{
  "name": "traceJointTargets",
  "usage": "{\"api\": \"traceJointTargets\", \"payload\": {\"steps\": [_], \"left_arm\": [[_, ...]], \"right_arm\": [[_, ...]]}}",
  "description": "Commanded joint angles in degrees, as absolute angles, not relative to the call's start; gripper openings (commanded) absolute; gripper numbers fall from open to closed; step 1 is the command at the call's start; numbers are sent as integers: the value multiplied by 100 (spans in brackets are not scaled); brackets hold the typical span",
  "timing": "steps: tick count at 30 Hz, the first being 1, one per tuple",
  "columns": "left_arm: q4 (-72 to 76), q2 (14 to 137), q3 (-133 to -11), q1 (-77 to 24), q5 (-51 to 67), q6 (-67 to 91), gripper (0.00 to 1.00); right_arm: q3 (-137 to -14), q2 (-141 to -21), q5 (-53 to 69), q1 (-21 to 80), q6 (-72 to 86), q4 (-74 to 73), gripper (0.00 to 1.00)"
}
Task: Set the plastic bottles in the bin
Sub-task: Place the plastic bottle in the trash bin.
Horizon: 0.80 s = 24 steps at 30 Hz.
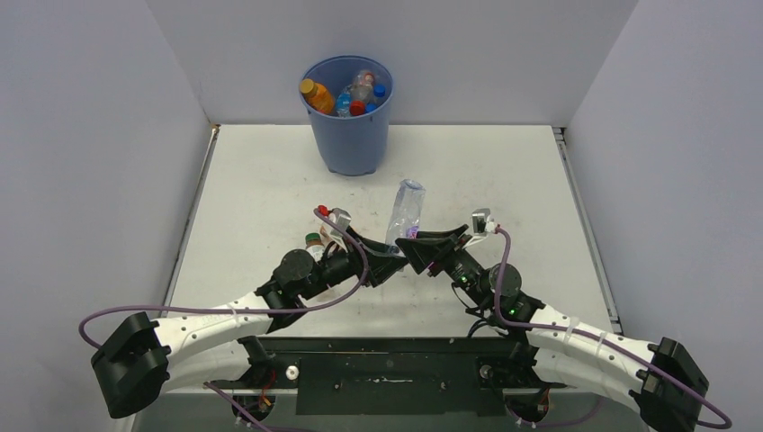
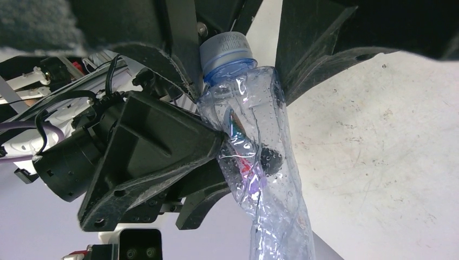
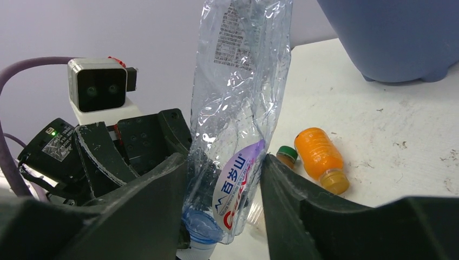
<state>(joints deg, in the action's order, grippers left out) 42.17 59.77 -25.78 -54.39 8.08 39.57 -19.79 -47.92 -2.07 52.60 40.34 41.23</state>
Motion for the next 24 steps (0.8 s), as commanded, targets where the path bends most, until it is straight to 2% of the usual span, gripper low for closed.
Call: {"api": "traceJointTargets", "payload": {"steps": [1,3,5,7,15,24], "left_arm": [[4310,5844,-2861,-5495,1139,3608,0],[3963,5696,-2933,-5488,1107,3359,0],[3509,5501,-3019,-5480,996,3047,0],[3052,5286,-3114,-5471,858,2741,0],[1877,4715,-3436,-5407,347,2068,0],[1599,4486,-3554,-5340,-336,2087,0]], "right_arm": [[-2162,-4655,-169,5315,4052,4224,53],[-2330,-4623,-61,5309,4050,3943,79],[-2546,-4546,-50,5313,4013,3444,97],[-2764,-4423,-87,5317,3936,2896,90],[-3303,-3846,-92,5313,3549,1524,90],[-3562,-3570,-97,5311,3352,925,90]]}}
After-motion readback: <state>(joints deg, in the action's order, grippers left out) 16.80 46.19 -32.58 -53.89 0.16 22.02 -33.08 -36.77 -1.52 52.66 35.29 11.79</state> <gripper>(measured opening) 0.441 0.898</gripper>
